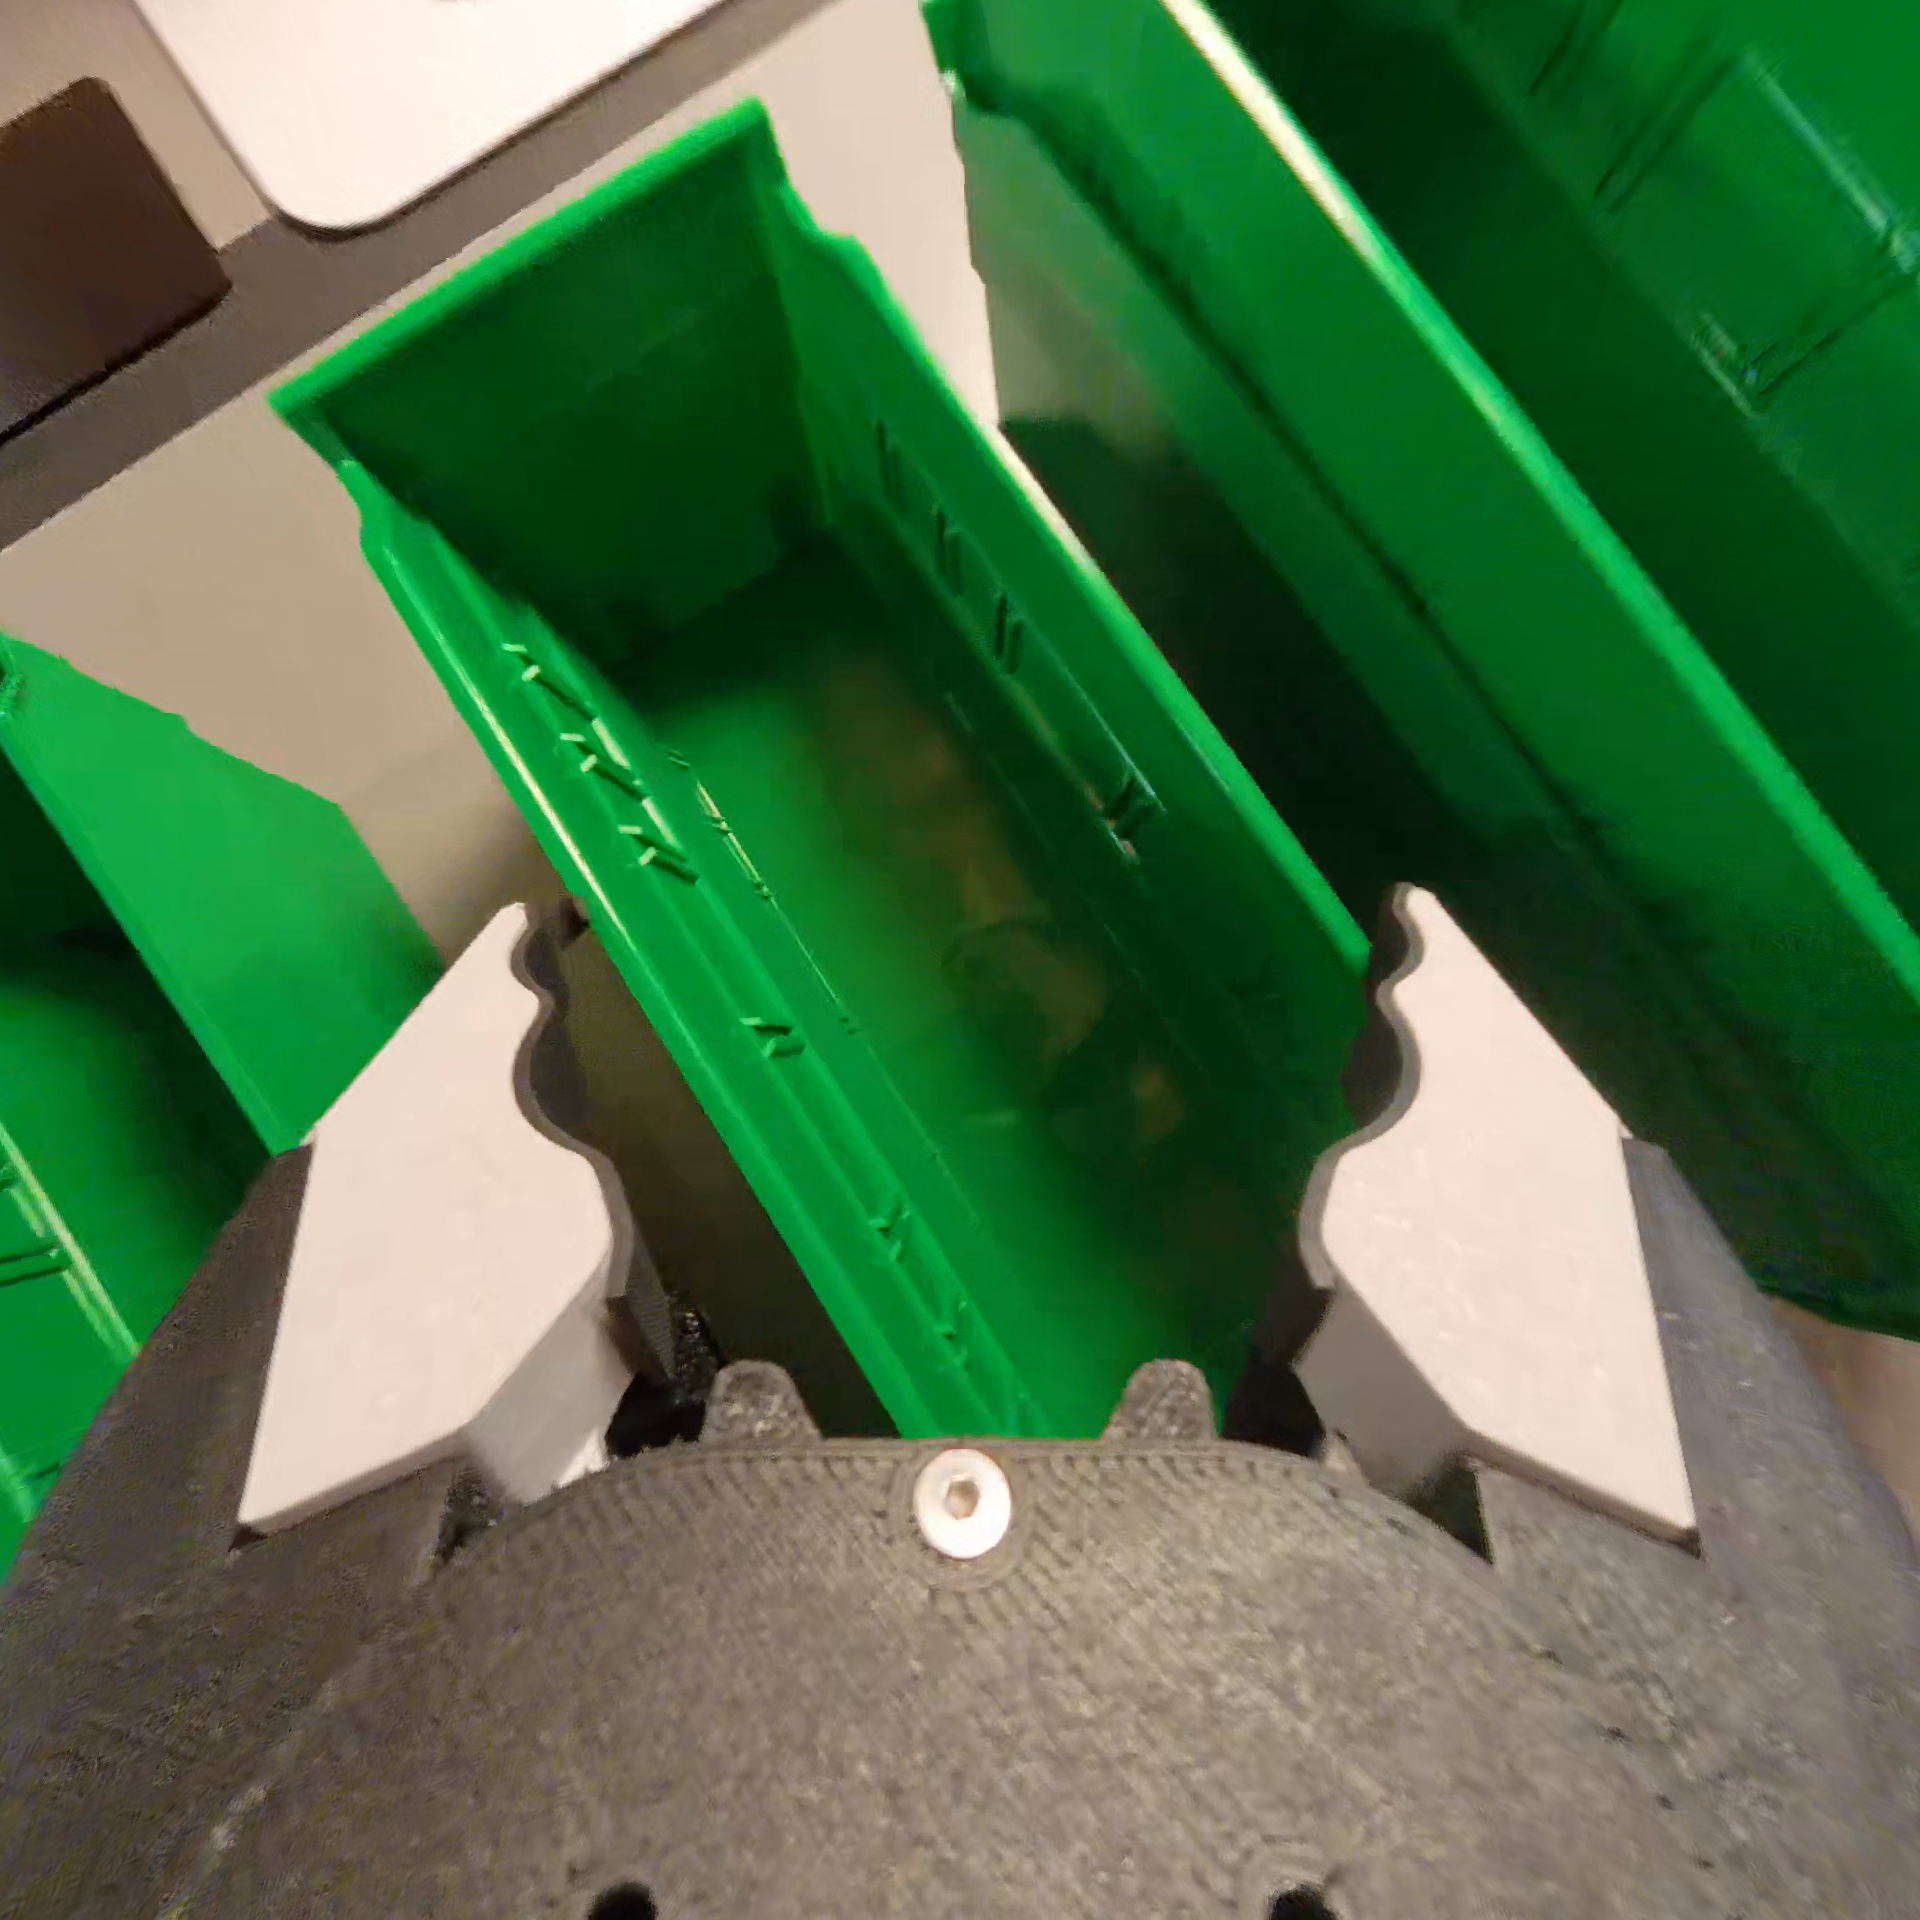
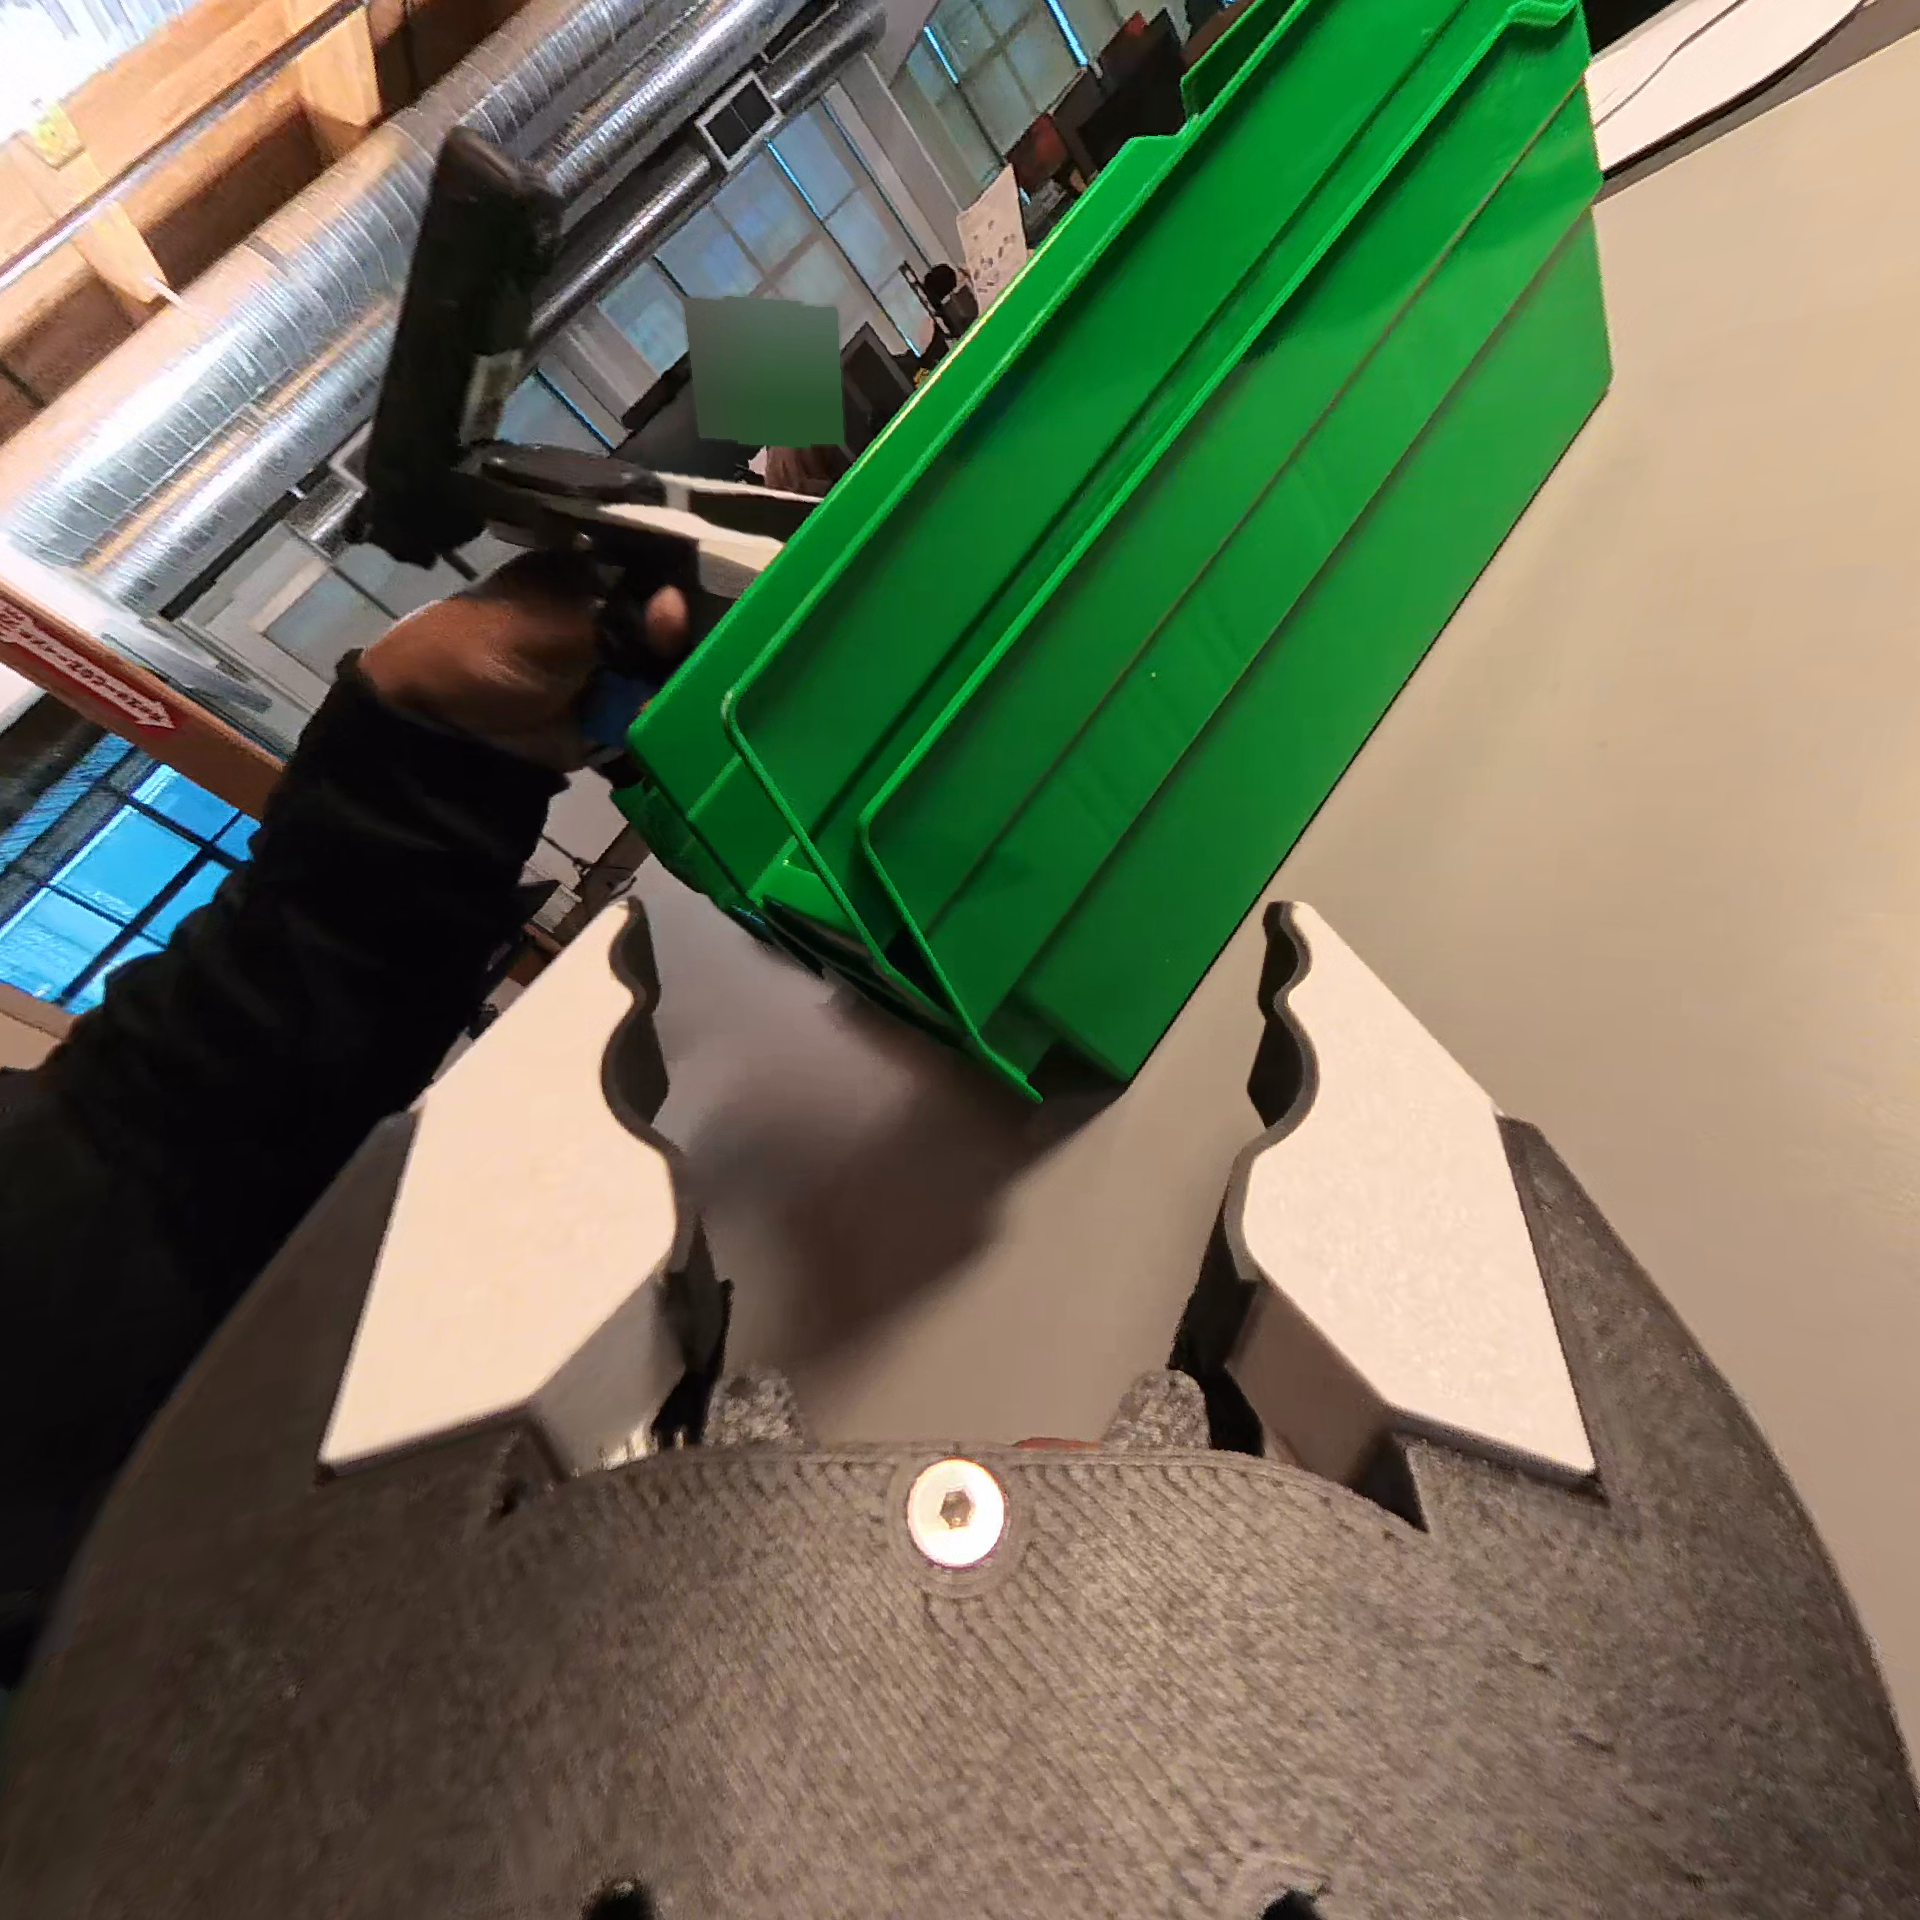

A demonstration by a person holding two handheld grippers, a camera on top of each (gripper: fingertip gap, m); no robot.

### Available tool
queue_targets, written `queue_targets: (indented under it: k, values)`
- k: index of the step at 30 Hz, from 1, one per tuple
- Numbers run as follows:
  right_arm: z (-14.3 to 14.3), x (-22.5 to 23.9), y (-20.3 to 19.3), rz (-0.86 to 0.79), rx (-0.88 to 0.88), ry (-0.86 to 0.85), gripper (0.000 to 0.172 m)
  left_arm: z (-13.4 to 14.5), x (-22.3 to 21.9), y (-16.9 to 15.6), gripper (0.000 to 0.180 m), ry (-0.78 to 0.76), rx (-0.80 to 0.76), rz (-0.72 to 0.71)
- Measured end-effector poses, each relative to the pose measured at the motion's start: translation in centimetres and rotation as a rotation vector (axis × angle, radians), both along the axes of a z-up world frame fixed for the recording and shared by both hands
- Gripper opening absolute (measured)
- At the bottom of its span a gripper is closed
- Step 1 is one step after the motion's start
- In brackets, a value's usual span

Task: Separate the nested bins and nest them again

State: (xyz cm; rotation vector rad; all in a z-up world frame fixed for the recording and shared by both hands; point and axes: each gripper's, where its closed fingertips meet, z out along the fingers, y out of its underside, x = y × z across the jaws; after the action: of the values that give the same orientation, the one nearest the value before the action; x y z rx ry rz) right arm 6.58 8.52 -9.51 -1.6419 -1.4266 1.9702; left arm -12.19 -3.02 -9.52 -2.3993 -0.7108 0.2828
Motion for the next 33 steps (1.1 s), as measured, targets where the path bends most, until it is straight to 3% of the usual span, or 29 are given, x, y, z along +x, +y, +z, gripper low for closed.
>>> queue_targets:
  k: [7,8,12,15,20,29,33]
  values:
    - [0.0,0.0,-0.3,0.022,-0.008,-0.002,0.115,0.1,-0.7,-0.9,0.143,-0.057,-0.116,-0.115]
    - [0.0,0.0,-0.3,0.023,-0.007,-0.003,0.114,0.5,-1.1,-1.1,0.136,-0.053,-0.128,-0.088]
    - [0.0,0.1,-0.4,0.027,-0.006,-0.003,0.114,2.1,-2.2,-0.9,0.143,-0.020,-0.088,0.044]
    - [0.0,0.1,-0.4,0.033,-0.012,0.000,0.113,1.1,-2.9,-1.7,0.150,0.012,-0.148,0.093]
    - [0.2,0.3,-0.4,0.039,-0.023,0.008,0.112,-1.9,-1.7,-2.0,0.152,-0.096,-0.201,0.084]
    - [0.2,0.3,-0.3,0.036,-0.034,0.006,0.111,-1.6,-0.7,-2.0,0.119,-0.147,-0.265,0.065]
    - [0.3,0.4,-0.2,0.040,-0.044,0.011,0.111,-0.4,-0.6,-1.8,0.111,-0.190,-0.186,0.100]
